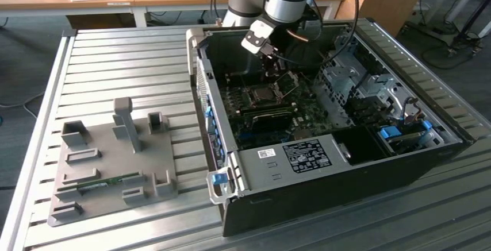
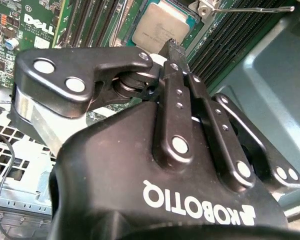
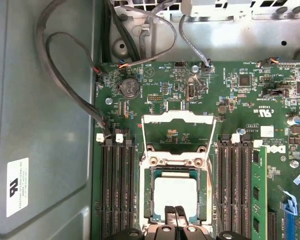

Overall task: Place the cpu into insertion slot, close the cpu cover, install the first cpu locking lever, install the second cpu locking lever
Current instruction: 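Place the cpu into insertion slot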

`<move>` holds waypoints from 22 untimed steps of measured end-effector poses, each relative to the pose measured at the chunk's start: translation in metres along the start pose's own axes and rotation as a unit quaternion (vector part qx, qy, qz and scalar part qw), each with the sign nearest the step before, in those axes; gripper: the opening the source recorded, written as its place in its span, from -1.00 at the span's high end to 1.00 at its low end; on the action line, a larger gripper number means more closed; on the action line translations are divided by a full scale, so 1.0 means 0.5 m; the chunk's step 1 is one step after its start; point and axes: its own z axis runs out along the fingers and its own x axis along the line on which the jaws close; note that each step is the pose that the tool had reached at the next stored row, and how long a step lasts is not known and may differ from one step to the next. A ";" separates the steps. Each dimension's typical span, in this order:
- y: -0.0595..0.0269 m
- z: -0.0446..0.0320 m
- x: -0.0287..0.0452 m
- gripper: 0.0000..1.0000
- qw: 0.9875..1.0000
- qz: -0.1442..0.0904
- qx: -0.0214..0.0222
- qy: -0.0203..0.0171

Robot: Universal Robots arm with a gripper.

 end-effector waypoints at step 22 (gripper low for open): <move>-0.001 -0.006 0.000 0.79 1.000 0.000 -0.004 0.003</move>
